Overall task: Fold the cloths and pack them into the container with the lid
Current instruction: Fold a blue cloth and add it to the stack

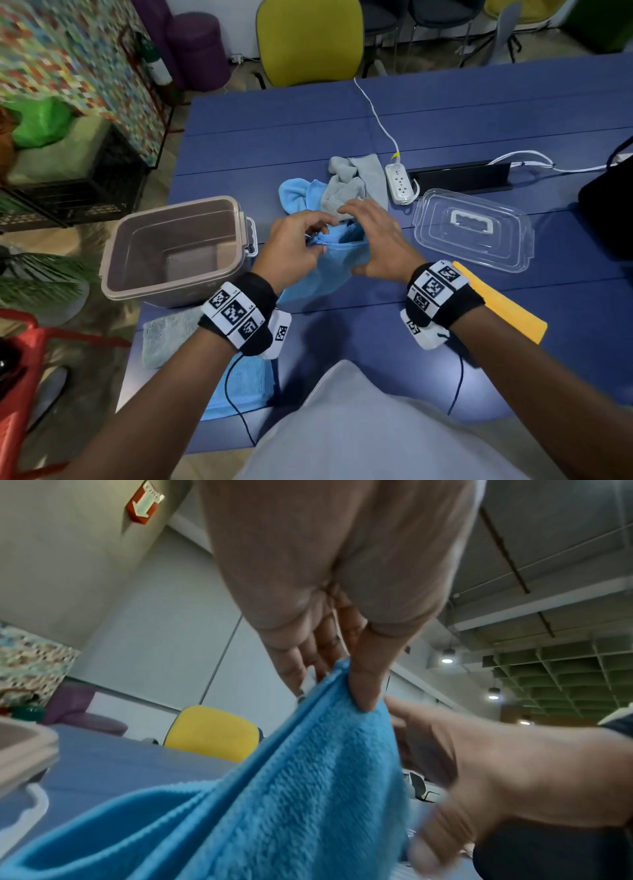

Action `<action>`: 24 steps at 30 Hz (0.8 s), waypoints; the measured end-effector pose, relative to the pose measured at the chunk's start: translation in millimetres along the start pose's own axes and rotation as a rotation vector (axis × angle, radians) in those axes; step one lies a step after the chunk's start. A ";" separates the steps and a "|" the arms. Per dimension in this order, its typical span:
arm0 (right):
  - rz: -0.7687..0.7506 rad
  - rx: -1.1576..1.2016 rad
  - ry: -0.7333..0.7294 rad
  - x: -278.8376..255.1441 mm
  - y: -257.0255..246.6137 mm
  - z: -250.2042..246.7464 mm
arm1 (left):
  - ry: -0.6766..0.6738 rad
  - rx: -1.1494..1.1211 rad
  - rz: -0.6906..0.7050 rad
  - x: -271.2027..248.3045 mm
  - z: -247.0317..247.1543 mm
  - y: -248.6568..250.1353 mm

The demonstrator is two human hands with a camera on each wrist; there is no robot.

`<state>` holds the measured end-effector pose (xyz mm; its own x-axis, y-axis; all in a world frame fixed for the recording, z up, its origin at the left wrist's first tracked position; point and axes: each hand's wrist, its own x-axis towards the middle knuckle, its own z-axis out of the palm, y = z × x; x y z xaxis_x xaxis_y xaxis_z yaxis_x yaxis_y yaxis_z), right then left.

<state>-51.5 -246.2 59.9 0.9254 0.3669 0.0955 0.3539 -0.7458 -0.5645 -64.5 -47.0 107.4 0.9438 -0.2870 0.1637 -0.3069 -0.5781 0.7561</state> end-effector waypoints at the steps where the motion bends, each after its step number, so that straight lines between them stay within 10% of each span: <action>1: 0.042 -0.108 -0.087 0.7 5.8 -0.7 | -0.039 0.056 0.035 0.6 -5.1 -0.8; 6: 0.200 -0.257 -0.293 2.2 28.6 -7.9 | -0.230 0.375 0.024 8.2 -24.1 -24.6; 9: 0.205 -0.128 -0.075 0.8 32.5 -13.4 | -0.311 0.521 0.015 12.4 -26.0 -39.4; 16: -0.037 -0.109 0.324 -34.3 35.2 -5.2 | 0.013 0.450 0.196 -10.2 1.6 -55.3; 20: -0.159 -0.161 0.006 -91.8 62.0 41.9 | -0.140 0.458 0.173 -72.4 60.5 -91.8; 24: -0.170 -0.231 -0.422 -156.2 94.2 102.1 | -0.618 0.448 0.046 -138.4 121.1 -125.5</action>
<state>-176.6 -317.0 -92.0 0.7334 0.6507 -0.1966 0.5594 -0.7421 -0.3692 -171.4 -27.2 -86.9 0.7293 -0.6174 -0.2948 -0.4893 -0.7719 0.4060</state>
